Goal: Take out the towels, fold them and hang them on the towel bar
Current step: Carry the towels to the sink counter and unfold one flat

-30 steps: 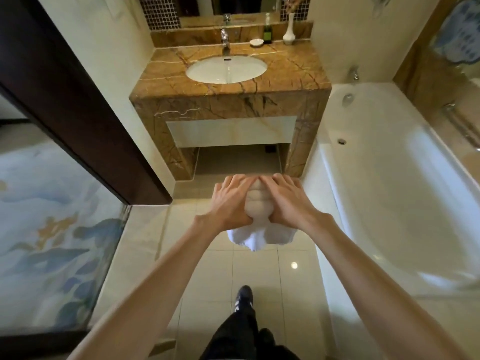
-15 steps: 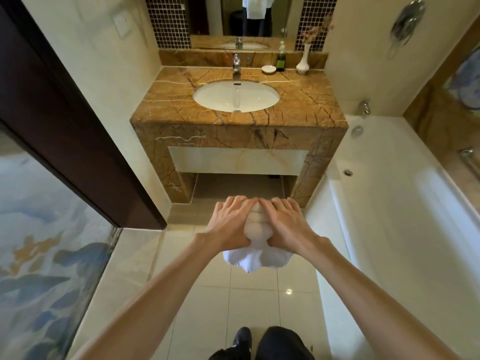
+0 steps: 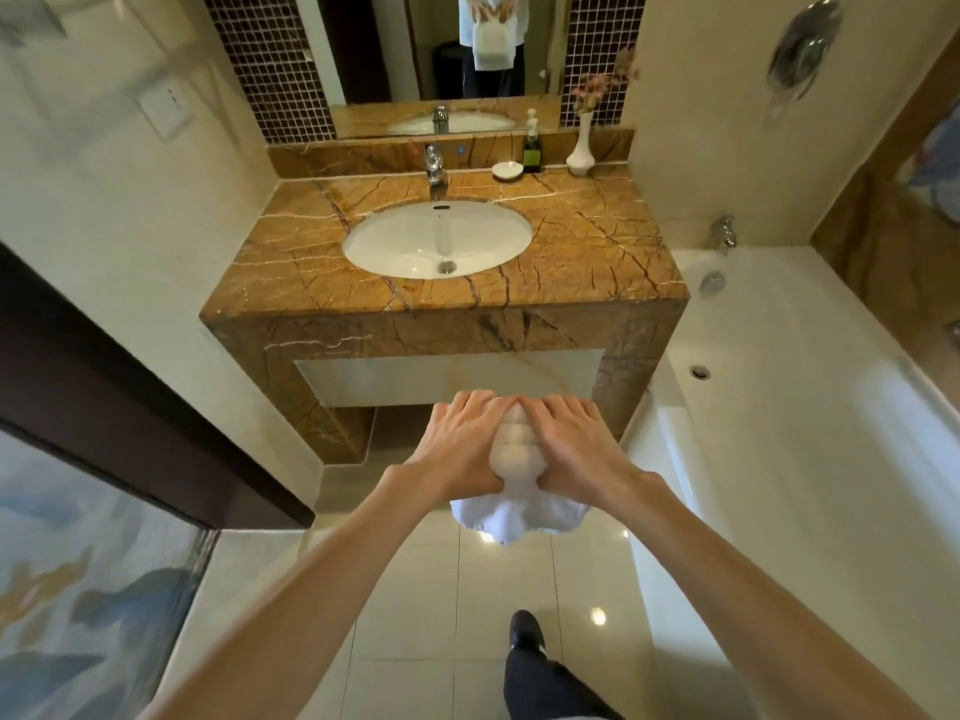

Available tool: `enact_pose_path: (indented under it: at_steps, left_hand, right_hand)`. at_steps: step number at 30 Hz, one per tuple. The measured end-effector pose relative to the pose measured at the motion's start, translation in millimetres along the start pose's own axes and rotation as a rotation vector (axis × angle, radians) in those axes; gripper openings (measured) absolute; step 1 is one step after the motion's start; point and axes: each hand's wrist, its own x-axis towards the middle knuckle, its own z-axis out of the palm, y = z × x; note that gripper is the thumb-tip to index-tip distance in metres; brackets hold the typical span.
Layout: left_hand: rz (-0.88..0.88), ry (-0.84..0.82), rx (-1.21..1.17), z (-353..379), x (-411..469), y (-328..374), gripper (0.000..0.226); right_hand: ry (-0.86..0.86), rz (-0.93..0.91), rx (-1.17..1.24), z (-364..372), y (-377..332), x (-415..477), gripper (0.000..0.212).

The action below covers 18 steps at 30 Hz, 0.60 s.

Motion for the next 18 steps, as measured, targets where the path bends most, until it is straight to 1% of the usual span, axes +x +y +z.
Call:
enact_pose_path:
  at_steps: [5, 11, 15, 18]
  left_hand:
    - [-0.016, 0.026, 0.007, -17, 57, -3, 0.096]
    - [-0.01, 0.081, -0.017, -35, 107, -15, 0.096]
    - [-0.005, 0.106, -0.016, -42, 144, -21, 0.097]
    - [0.001, 0.092, -0.011, -47, 177, -27, 0.097]
  right_hand:
    - [0.023, -0.052, -0.009, -14, 43, 46, 0.087]
    - [0.055, -0.088, 0.001, -30, 76, 92, 0.087]
    - [0.067, -0.091, -0.02, -39, 100, 123, 0.089]
    - [0.067, -0.07, -0.022, -43, 118, 146, 0.089]
